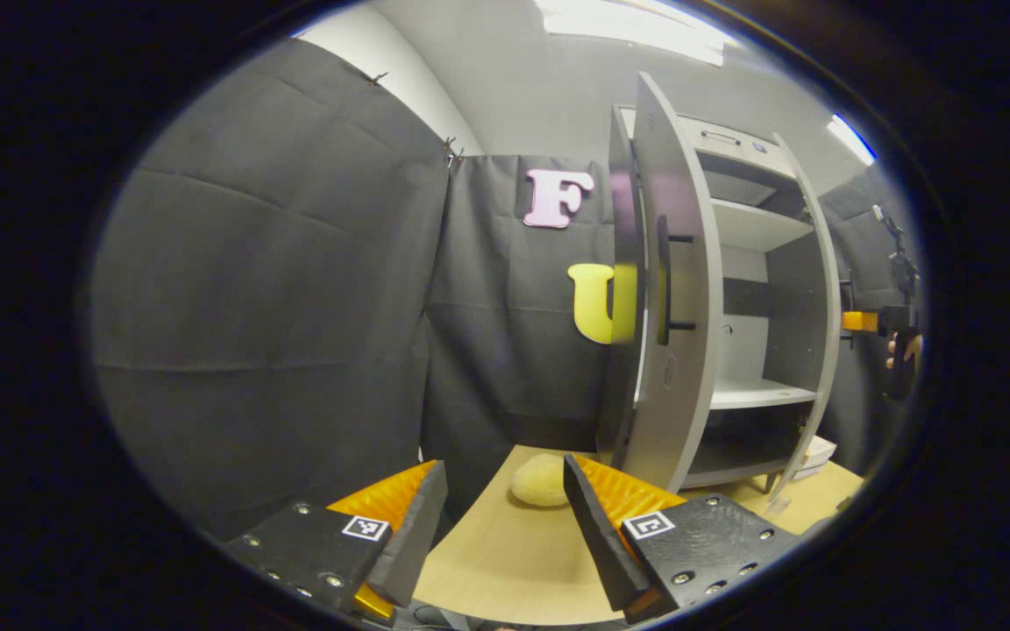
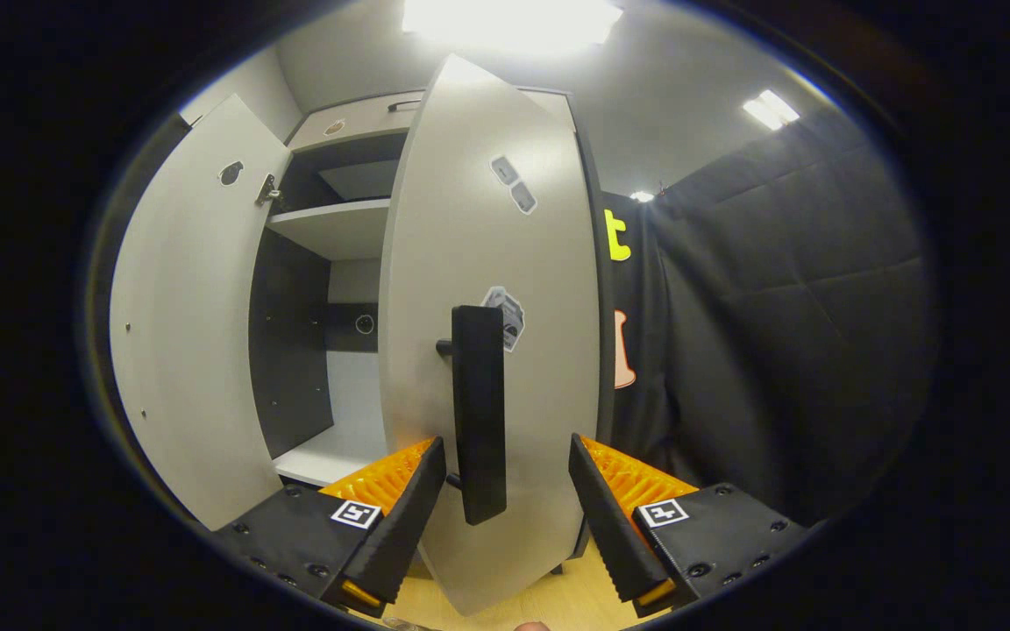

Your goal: Grasp the bottle in the cabinet with the left hand and place it on the coaster, then close the right door with the right hand and the left door with the left hand.

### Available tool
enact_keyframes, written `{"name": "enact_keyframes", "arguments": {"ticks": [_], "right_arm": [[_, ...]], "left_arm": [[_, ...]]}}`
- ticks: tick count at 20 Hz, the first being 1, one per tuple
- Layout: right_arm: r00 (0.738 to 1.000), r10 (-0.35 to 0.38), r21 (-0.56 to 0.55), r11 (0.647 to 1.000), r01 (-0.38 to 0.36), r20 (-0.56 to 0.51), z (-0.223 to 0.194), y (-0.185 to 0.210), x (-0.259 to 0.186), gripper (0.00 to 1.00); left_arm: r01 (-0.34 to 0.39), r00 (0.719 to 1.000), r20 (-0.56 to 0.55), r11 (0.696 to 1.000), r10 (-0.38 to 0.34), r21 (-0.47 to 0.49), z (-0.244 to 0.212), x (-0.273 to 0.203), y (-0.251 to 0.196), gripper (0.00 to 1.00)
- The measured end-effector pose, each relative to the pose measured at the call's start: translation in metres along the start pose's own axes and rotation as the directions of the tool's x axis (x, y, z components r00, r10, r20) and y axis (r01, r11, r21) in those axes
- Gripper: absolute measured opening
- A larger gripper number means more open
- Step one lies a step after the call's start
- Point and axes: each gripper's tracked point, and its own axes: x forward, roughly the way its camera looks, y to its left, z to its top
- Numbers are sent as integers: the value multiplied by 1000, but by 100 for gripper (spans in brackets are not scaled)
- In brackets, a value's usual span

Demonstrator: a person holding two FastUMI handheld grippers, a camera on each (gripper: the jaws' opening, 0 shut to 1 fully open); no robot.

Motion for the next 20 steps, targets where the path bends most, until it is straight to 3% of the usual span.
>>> {"name": "enact_keyframes", "arguments": {"ticks": [6, 7, 17, 18, 20], "right_arm": [[1000, -22, -44, 999, 22, 0, -4, -7, -28, 87], [1000, -22, -42, 999, 22, -4, -8, -9, -35, 91], [996, -59, -59, 997, 55, -64, -50, -67, -88, 91], [996, -65, -57, 996, 62, -66, -52, -74, -91, 87], [995, -74, -44, 997, 71, -73, -56, -86, -96, 91]], "left_arm": [[26, 1000, -13, 1000, -26, 0, 10, 14, 4, 82], [32, 999, -17, 999, -32, 2, 14, 19, 4, 82], [106, 994, -7, 994, -106, -15, 79, 76, -48, 82], [111, 994, -2, 994, -111, -19, 84, 80, -53, 82], [114, 993, 12, 993, -114, -17, 95, 91, -63, 82]]}}
